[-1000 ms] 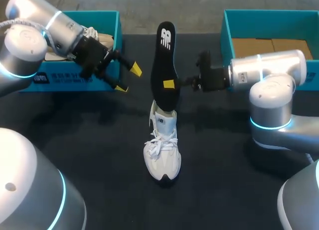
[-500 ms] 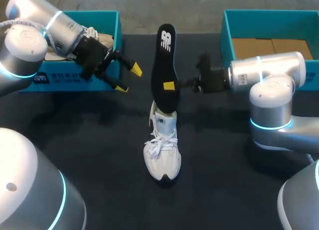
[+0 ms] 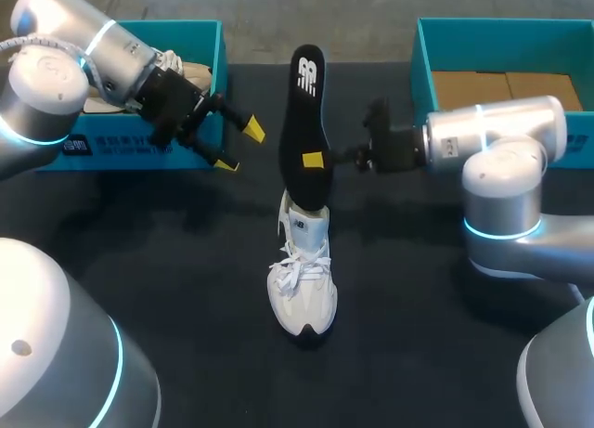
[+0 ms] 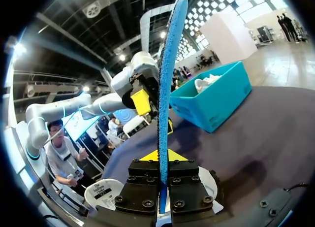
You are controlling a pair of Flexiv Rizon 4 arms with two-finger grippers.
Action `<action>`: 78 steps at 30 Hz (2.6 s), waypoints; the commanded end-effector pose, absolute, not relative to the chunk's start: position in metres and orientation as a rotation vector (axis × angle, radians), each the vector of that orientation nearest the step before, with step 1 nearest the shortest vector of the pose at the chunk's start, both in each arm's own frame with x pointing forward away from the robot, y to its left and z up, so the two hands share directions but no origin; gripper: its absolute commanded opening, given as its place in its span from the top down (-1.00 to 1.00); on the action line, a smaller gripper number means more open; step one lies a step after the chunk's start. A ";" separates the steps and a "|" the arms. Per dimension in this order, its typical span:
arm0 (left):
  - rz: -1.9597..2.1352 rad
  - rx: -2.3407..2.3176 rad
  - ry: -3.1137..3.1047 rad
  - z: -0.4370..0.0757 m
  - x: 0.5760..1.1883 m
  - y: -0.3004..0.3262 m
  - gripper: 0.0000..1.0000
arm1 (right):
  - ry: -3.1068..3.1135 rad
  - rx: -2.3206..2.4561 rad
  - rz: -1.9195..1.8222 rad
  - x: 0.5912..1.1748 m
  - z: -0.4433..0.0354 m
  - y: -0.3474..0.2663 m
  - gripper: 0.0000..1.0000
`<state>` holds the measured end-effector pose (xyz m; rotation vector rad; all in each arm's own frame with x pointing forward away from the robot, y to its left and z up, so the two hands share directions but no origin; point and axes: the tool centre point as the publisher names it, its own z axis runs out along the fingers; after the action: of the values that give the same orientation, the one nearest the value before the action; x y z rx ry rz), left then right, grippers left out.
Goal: Take the shoe out of the shoebox, open the shoe tongue, remove and reinsert the insole, then place the shoe into the shoebox
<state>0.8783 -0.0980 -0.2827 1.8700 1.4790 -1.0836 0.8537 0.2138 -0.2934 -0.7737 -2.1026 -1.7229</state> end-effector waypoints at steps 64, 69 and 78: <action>-1.079 1.871 1.480 -0.282 0.877 -0.098 -1.00 | -2.046 -0.754 -1.656 0.815 -0.345 0.222 1.00; -1.079 1.871 1.480 -0.282 0.877 -0.098 -1.00 | -2.037 -0.761 -1.655 0.812 -0.347 0.224 1.00; -1.079 1.871 1.480 -0.282 0.877 -0.098 -1.00 | -2.032 -0.775 -1.658 0.811 -0.345 0.224 0.51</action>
<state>0.8783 -0.0980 -0.2826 1.8700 1.4791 -1.0834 0.8136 0.2219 -0.3447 -0.7670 -2.0287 -1.6549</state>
